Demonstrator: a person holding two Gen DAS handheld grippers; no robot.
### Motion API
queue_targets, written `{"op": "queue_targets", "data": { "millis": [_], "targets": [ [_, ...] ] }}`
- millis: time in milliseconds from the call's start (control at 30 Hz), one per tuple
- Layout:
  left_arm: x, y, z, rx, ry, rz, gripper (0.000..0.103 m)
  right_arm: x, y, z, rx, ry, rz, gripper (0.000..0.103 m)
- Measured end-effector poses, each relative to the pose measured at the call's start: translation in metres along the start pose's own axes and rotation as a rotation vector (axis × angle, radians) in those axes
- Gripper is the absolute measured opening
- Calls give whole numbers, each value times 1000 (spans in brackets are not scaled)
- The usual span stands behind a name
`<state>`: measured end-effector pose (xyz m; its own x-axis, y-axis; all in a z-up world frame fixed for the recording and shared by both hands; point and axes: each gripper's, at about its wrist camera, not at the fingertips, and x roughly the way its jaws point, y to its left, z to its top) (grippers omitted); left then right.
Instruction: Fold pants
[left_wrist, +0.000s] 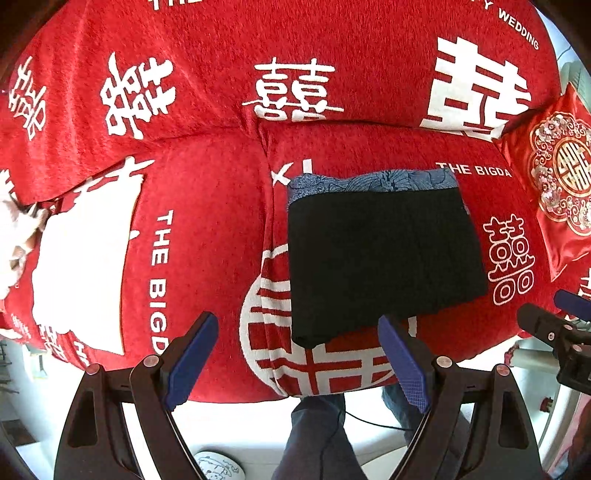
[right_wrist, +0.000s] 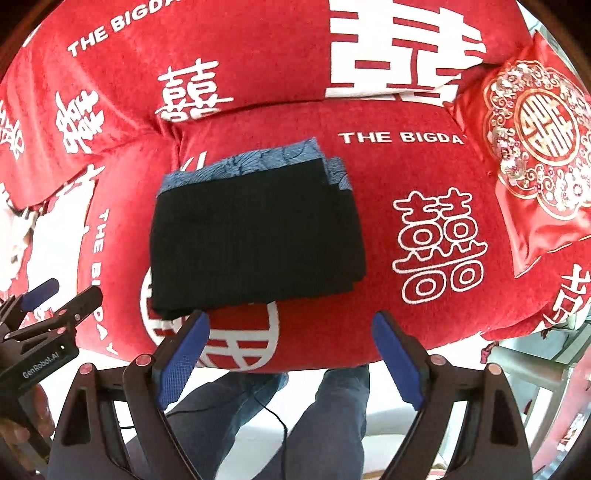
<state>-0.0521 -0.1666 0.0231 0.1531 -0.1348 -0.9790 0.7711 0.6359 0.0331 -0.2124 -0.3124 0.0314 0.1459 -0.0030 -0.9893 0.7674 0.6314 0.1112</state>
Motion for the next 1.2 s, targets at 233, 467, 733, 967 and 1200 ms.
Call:
{"op": "queue_targets", "data": {
  "millis": [233,467,733,967,1200],
  "targets": [
    [-5,-13,-8,-49,47,33,89,-17,-5,-1,-69,13,48,91],
    [-24,-25,-9,-52,35,27,89,-29,-13,0,-71,0,74,91],
    [-32,-31,-9,-34,37,8,89,-36,-25,7,-1,-21,85,91],
    [-38,-32,-8,-35,31,2,89,-37,-22,9,-27,0,40,91],
    [-43,-32,-5,-33,16,-6,89,-36,-17,8,-60,24,11,91]
  ]
}}
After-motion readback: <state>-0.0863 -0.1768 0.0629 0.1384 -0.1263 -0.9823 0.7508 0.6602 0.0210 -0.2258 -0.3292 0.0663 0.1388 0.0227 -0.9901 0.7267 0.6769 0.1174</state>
